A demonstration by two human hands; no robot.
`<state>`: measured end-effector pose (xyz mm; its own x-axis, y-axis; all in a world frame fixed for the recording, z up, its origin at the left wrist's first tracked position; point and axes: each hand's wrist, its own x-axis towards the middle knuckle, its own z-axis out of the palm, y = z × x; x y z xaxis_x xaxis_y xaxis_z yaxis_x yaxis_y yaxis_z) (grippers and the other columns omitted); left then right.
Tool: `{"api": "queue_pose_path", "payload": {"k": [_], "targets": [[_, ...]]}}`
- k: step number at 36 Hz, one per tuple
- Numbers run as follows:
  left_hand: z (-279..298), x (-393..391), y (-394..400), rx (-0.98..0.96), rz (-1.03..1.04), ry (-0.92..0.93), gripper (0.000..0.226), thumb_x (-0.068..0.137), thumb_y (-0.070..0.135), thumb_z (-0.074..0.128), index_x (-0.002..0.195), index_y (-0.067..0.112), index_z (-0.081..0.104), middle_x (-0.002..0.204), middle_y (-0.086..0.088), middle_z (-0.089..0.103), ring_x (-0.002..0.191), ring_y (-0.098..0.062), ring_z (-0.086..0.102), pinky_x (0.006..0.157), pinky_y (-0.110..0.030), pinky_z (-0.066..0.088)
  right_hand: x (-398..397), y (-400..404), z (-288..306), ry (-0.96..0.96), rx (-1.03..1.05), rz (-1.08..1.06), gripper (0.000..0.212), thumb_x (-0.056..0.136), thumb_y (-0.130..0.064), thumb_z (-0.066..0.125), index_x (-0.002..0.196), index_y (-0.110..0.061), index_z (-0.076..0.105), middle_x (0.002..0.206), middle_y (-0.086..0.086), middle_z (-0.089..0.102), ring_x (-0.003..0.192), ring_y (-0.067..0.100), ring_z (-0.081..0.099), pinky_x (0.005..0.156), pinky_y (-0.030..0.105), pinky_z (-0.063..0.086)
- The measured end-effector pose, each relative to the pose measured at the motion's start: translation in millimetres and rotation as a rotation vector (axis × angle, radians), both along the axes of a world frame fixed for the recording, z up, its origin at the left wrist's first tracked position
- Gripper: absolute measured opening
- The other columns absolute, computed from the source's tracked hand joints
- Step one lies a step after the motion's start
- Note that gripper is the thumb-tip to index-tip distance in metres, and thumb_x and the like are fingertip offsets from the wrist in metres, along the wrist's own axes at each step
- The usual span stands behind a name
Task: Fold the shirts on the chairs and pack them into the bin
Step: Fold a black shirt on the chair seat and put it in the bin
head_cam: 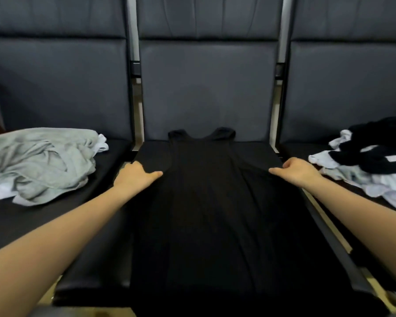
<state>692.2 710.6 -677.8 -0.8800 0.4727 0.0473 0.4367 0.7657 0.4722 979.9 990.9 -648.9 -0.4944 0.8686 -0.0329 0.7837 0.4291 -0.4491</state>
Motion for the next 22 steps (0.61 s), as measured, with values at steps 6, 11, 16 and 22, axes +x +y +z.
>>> {"api": "queue_pose_path", "payload": {"k": [6,11,16,22], "targets": [[-4,30,-13,-0.082,-0.059,0.036,0.046,0.091,0.043,0.06,0.118,0.006,0.059,0.125,-0.013,0.06,0.118,-0.031,0.055,0.094,-0.036,0.046,21,-13,-20,-0.059,0.054,0.088,0.027,0.085,-0.042,0.068,0.078,-0.019,0.057,0.108,0.013,0.06,0.089,0.025,0.056,0.072,0.03,0.039],[0,20,-17,0.4,0.139,-0.153,0.037,0.097,0.02,0.05,0.123,-0.006,0.053,0.126,-0.026,0.057,0.118,-0.039,0.053,0.095,-0.038,0.041,19,-17,-22,0.161,0.072,0.019,0.023,0.095,-0.029,0.057,0.085,-0.008,0.057,0.094,0.015,0.062,0.091,0.031,0.058,0.071,0.03,0.033],[-3,-11,-28,0.527,0.32,-0.265,0.038,0.095,0.014,0.047,0.125,-0.008,0.051,0.126,-0.026,0.057,0.117,-0.04,0.053,0.097,-0.039,0.042,15,-2,-14,0.41,0.004,-0.175,0.03,0.096,-0.023,0.052,0.069,-0.011,0.051,0.073,0.008,0.055,0.082,0.028,0.053,0.071,0.031,0.034],[-3,-6,-30,0.008,0.052,0.271,0.027,0.101,0.024,0.041,0.119,0.004,0.045,0.108,-0.022,0.064,0.099,-0.043,0.06,0.072,-0.042,0.04,18,7,-21,0.297,-0.009,-0.205,0.027,0.094,-0.022,0.052,0.068,-0.014,0.05,0.08,0.01,0.057,0.083,0.031,0.055,0.07,0.032,0.037]]}}
